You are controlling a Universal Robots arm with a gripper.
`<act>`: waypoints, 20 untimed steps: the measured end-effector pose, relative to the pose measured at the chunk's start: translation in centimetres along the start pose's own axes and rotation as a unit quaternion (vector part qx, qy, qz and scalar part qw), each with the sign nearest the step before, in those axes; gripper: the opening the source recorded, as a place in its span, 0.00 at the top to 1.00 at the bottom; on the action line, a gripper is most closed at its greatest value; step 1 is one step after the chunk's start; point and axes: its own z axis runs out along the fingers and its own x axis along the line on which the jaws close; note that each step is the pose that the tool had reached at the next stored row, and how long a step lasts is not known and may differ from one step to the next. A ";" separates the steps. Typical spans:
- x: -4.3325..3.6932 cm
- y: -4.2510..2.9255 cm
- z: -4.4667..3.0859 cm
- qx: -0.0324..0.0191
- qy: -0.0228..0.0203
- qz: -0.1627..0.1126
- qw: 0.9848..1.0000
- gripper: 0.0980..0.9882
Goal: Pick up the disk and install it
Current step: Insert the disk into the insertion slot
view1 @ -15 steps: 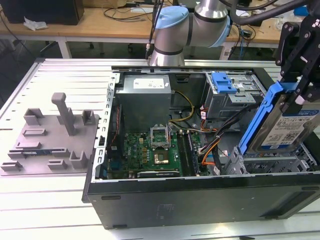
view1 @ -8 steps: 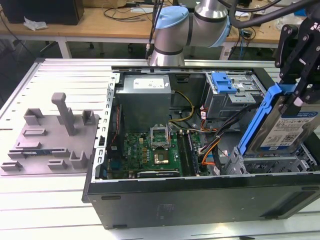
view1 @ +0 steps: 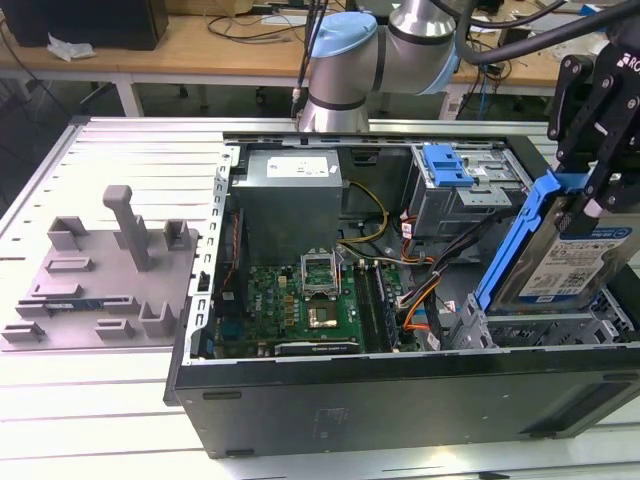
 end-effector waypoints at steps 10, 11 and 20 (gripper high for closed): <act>0.07 0.00 0.43 0.000 0.000 0.000 1.000 0.70; 0.09 0.00 0.46 0.000 0.000 0.000 1.000 0.70; 0.11 0.00 1.03 0.000 -0.001 0.000 1.000 0.70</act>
